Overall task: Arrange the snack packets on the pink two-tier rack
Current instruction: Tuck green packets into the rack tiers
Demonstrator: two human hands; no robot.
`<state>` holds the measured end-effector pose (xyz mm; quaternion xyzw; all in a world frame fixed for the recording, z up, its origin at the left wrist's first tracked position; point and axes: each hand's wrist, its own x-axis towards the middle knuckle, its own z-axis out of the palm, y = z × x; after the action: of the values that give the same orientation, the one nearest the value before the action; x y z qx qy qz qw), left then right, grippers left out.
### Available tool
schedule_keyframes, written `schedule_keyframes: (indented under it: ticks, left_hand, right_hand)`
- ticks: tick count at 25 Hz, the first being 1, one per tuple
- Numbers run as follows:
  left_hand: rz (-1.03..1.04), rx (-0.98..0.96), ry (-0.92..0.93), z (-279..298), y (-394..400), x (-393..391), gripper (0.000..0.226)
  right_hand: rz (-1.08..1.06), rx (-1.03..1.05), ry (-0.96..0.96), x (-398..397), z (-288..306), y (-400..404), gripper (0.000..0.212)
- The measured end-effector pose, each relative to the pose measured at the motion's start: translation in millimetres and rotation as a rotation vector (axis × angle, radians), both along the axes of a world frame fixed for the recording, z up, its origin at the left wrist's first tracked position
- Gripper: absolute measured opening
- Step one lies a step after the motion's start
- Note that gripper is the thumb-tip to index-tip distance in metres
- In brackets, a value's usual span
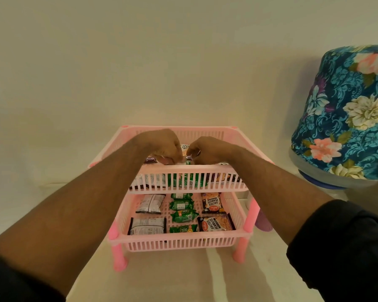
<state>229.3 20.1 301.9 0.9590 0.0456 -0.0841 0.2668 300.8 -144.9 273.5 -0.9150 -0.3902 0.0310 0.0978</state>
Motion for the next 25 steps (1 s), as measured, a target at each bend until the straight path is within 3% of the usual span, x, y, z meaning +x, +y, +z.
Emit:
schedule_keyframes:
  ticks: [6, 11, 14, 18, 25]
  left_hand:
    - [0.232, -0.06, -0.662, 2, 19, -41, 0.007]
    - [0.279, -0.251, -0.948, -46, 2, -94, 0.011]
    - [0.244, -0.338, -0.943, -88, -13, -126, 0.013]
    - [0.17, -0.414, -0.841, -144, -32, -153, 0.016]
    - [0.012, -0.334, -0.605, -251, -85, -184, 0.012]
  right_hand:
    - [-0.115, 0.159, -0.078, -19, 8, -25, 0.036]
    - [-0.179, 0.449, -0.259, -56, -12, -48, 0.025]
    - [-0.165, 0.607, -0.432, -90, -34, -65, 0.022]
    - [-0.219, 0.599, -0.553, -140, -85, -89, 0.024]
    - [-0.383, 0.459, -0.35, -219, -216, -133, 0.018]
